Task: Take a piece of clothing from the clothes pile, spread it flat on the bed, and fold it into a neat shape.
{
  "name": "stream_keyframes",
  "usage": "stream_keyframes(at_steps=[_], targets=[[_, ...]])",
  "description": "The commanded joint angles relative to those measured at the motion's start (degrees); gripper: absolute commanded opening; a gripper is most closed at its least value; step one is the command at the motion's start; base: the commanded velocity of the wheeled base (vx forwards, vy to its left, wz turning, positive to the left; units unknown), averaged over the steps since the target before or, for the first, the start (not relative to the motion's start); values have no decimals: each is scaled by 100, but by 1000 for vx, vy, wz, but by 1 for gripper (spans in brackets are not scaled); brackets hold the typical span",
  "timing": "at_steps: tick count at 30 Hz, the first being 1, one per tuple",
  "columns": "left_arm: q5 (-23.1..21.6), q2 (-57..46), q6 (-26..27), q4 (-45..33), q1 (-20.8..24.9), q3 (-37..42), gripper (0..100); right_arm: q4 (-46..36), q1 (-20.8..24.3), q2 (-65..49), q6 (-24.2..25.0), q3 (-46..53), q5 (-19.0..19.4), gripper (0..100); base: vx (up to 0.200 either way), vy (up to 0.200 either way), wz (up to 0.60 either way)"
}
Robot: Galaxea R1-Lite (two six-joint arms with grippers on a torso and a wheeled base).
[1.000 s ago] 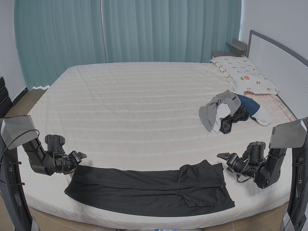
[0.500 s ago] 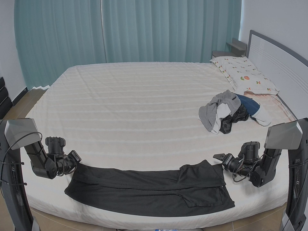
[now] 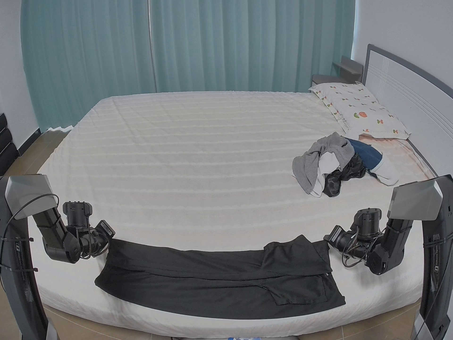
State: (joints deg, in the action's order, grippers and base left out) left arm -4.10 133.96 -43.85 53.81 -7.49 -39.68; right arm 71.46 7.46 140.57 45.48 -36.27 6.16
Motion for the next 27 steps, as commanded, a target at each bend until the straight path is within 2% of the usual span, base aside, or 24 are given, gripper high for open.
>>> stream_keyframes(at_steps=[1,7,12,27], targets=[[-3,-46,-36,68,-43,-5,0,52,-25,-12,13,-65,-44,0,0,0,0],[-3,-37,-45,218,-86,4,0,377,-87,6,13,-126,-159,0,0,0,0],[-3,-19,-449,473,-104,-66,0,632,-122,6,4,-126,-159,0,0,0,0],[-109,-46,-440,587,-95,-31,0,615,-289,120,-4,-434,-159,0,0,0,0]])
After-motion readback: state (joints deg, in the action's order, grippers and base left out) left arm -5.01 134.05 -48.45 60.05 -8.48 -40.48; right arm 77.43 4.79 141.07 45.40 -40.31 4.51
